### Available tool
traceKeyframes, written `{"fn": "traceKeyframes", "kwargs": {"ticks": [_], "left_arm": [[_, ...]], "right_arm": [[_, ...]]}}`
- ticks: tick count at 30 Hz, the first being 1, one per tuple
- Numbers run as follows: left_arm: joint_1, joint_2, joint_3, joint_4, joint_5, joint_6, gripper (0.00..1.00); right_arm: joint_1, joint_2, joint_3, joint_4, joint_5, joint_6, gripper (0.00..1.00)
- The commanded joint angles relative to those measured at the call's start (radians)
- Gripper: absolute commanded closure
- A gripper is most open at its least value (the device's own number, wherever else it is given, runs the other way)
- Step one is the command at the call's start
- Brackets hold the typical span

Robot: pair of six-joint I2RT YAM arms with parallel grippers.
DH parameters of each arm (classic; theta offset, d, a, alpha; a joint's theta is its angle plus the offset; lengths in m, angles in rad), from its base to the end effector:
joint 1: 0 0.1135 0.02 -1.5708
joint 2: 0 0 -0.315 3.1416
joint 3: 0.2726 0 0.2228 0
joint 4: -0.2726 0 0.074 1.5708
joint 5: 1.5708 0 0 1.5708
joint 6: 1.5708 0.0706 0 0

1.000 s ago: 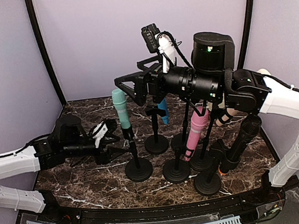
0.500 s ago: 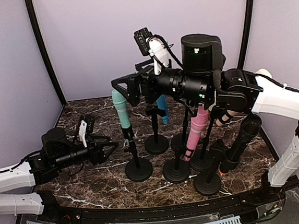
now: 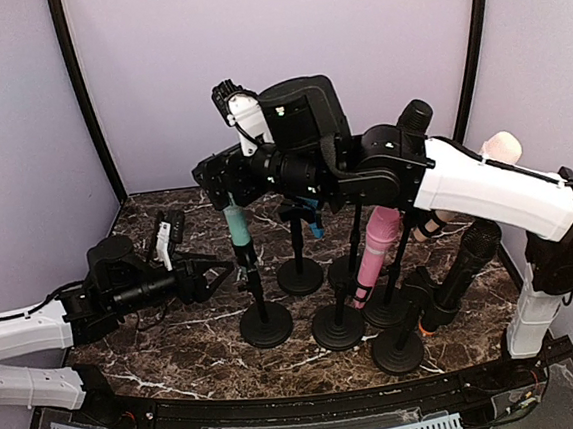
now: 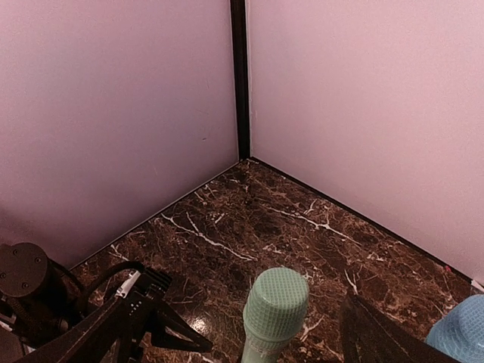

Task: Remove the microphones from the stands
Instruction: Unscrew the knob on the microphone stand, then hold the microphone stand at the center of the board.

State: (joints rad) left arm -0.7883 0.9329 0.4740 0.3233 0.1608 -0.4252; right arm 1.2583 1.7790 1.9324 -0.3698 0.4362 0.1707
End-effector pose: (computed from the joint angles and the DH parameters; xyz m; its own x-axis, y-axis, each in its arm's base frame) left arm 0.1286 -0.1454 0.3059 -0.4217 -0.1533 -0.8937 0.7003 0.5710 -0.4284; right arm 0.1584 0.3931 0.4841 -0.1900 -0.0873 -0.9779 -0.7137 0.6963 0.0765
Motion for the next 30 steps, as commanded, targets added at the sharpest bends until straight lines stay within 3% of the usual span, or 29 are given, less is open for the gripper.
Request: {"fn": "traceKeyframes", "kwargs": {"ticks": [1,14,19,30], "left_arm": [[-0.018,-0.022,-0.056,0.094,0.076,0.082,0.29],[-0.121,0.065,-0.164,0.310,0.009,0.296,0.30],[-0.138,0.123,-0.198,0.427,-0.032,0.300,0.30],[-0.143,0.149,-0.203,0.496,-0.078,0.253,0.29]], "right_arm": [[0.012,0.080,0.118,-0.087,0.085,0.049,0.05],[0.010,0.271,0.359,-0.237,0.236,0.080,0.05],[0.002,0.296,0.386,-0.246,0.238,0.089,0.05],[0.002,0.245,0.352,-0.215,0.178,0.078,0.06]]}}
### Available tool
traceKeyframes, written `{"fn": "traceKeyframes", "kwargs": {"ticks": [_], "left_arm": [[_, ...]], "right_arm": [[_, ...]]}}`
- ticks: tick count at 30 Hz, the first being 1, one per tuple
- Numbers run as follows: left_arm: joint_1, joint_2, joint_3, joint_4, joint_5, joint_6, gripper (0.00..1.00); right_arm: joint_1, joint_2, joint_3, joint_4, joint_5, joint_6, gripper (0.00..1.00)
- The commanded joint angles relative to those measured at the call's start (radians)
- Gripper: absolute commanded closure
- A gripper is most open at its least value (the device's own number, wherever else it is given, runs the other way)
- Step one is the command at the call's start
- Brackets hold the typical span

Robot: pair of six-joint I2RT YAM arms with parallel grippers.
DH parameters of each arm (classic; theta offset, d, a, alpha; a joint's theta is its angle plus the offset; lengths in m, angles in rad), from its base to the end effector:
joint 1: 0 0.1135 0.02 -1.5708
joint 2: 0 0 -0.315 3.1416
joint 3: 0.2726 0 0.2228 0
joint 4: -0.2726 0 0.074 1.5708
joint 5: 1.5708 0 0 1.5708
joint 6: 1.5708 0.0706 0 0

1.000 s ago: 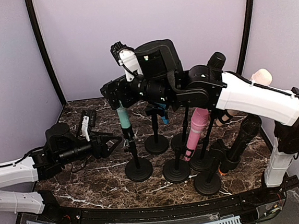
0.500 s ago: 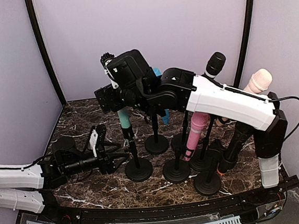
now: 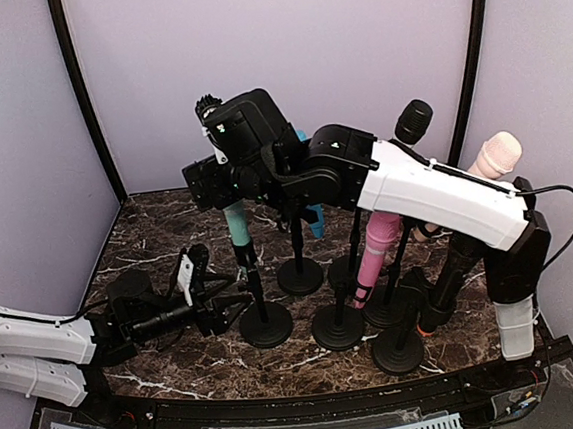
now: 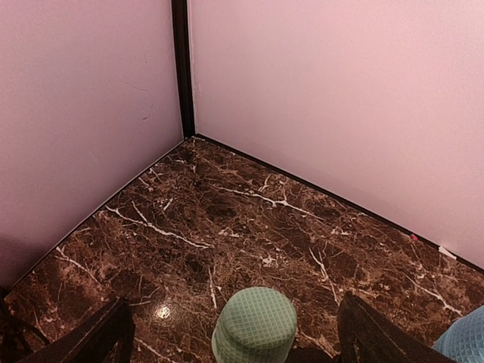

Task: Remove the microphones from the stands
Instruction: Hold the microphone stand at the center of the board.

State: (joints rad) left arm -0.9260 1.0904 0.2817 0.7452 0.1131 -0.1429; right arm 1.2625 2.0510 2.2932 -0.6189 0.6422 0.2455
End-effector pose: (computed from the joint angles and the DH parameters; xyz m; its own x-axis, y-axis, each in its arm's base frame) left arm 0.1197 -0.1725 0.2699 -0.1605 -0.0220 -0.9868 0.8476 0.5092 -0.1492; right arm 0.1862 0.4453 0.4546 -0.2526 -0.1520 -0.9556 -0.5491 0.8357 0.0123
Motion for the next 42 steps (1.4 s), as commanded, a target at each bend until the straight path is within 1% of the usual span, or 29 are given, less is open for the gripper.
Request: {"fn": "traceKeyframes", "kwargs": {"ticks": [1,5,8,9,10,16,20,29,32,34,35,36,37,38,39,40,41,42], "left_arm": [[-0.005,-0.016,-0.003,0.067,-0.037,-0.065,0.29],[-0.005,-0.068,0.116,-0.080,-0.110,-0.143,0.28],[-0.005,-0.104,0.184,-0.208,-0.185,-0.160,0.28],[-0.005,-0.110,0.217,-0.234,-0.200,-0.164,0.26],[-0.006,-0.111,0.237,-0.283,-0.220,-0.164,0.26],[0.000,-0.059,0.412,-0.456,-0.282,-0.151,0.21],[0.018,-0.015,0.469,-0.488,-0.300,-0.161,0.19],[0.061,0.079,0.505,-0.444,-0.285,-0.169,0.19],[0.069,0.099,0.508,-0.406,-0.270,-0.150,0.25],[0.076,0.112,0.514,-0.392,-0.269,-0.135,0.32],[0.084,0.118,0.520,-0.391,-0.267,-0.126,0.37],[0.088,0.121,0.521,-0.383,-0.261,-0.121,0.40],[0.093,0.124,0.521,-0.378,-0.258,-0.116,0.45],[0.097,0.125,0.521,-0.369,-0.251,-0.115,0.48],[0.101,0.126,0.519,-0.364,-0.244,-0.113,0.55],[0.102,0.125,0.519,-0.354,-0.229,-0.110,0.58],[0.105,0.124,0.518,-0.350,-0.221,-0.105,0.64],[0.104,0.123,0.517,-0.346,-0.206,-0.103,0.67]], "right_arm": [[-0.002,-0.044,-0.027,0.049,-0.043,0.001,0.06],[-0.002,-0.105,-0.084,0.099,-0.102,-0.011,0.06],[-0.002,-0.137,-0.096,0.117,-0.125,-0.023,0.06],[-0.001,-0.144,-0.098,0.120,-0.128,-0.028,0.06],[0.000,-0.151,-0.101,0.123,-0.133,-0.031,0.05],[0.005,-0.193,-0.122,0.143,-0.171,-0.040,0.04],[0.007,-0.223,-0.148,0.161,-0.207,-0.042,0.04],[0.013,-0.257,-0.186,0.177,-0.236,-0.046,0.04],[0.017,-0.266,-0.200,0.180,-0.230,-0.045,0.04],[0.021,-0.271,-0.207,0.176,-0.225,-0.048,0.04],[0.023,-0.275,-0.207,0.176,-0.224,-0.047,0.05],[0.027,-0.279,-0.209,0.174,-0.223,-0.048,0.05],[0.030,-0.282,-0.211,0.172,-0.223,-0.048,0.05],[0.032,-0.289,-0.213,0.170,-0.223,-0.045,0.05],[0.034,-0.293,-0.215,0.165,-0.223,-0.043,0.05],[0.038,-0.299,-0.217,0.160,-0.224,-0.038,0.05],[0.041,-0.305,-0.221,0.157,-0.227,-0.035,0.05],[0.045,-0.313,-0.225,0.153,-0.229,-0.031,0.05]]}}
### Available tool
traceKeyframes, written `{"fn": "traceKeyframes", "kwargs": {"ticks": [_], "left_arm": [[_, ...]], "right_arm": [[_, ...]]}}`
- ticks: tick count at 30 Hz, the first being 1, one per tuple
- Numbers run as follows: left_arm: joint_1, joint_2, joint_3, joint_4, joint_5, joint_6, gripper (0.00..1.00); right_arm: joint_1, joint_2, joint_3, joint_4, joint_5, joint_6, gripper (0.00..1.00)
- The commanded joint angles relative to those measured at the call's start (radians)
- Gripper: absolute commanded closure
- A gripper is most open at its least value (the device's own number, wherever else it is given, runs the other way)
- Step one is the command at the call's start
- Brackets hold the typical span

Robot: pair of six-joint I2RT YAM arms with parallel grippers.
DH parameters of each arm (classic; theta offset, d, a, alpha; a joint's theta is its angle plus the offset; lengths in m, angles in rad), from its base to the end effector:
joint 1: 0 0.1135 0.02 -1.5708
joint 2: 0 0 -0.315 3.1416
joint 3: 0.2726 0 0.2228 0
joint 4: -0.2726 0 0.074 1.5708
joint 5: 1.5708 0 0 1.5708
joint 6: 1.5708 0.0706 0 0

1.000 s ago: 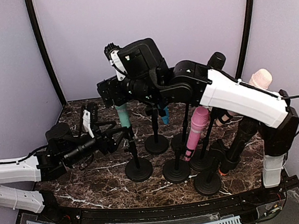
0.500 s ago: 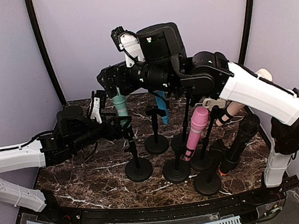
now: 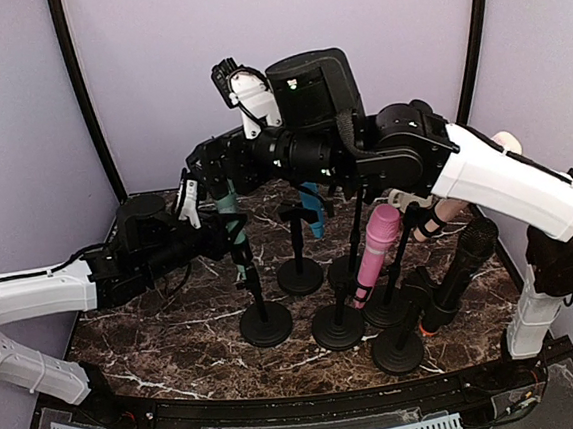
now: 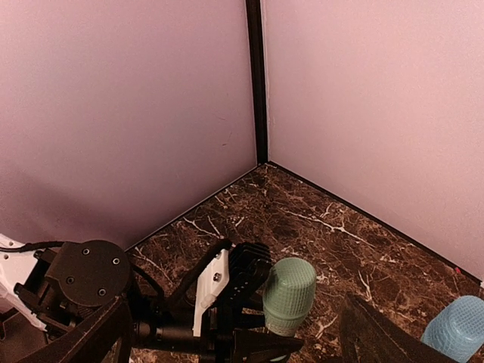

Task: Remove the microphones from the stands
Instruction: Hold the microphone stand at the center of the board.

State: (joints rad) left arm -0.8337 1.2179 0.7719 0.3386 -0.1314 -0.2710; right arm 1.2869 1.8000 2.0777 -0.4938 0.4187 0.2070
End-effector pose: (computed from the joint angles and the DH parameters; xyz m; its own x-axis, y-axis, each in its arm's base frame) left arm 0.1908 -0.1965 0.3552 -0.2425 -0.1277 -0.9617 0.6036 0.7562 -0.2526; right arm 0.1443 0.3920 0.5071 -0.2162 -0.0705 -0.9738 -0.7371 0.6658 0.1154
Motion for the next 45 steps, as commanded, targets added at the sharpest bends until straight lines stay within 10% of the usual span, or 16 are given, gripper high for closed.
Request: {"fn": "traceKeyframes", "kwargs": {"ticks": [1,10,20,45], "left_arm": [[0.013,-0.009,0.025,0.060,0.048,0.032,0.72],[0.010,-0.069,-0.002,0.044,0.075,0.061,1.00],[0.009,-0.154,-0.027,-0.038,-0.034,0.023,1.00],[-0.005,-0.124,-0.149,0.013,0.085,0.041,1.00]], "right_arm": [[0.026,-0.068,-0.015,0.022,-0.006,0.011,0.05],[0.130,-0.133,-0.105,0.017,0.108,0.053,0.07],[0.245,-0.032,-0.153,-0.062,0.334,0.219,0.09],[0.116,0.105,-0.348,0.019,0.190,0.455,0.29]]}}
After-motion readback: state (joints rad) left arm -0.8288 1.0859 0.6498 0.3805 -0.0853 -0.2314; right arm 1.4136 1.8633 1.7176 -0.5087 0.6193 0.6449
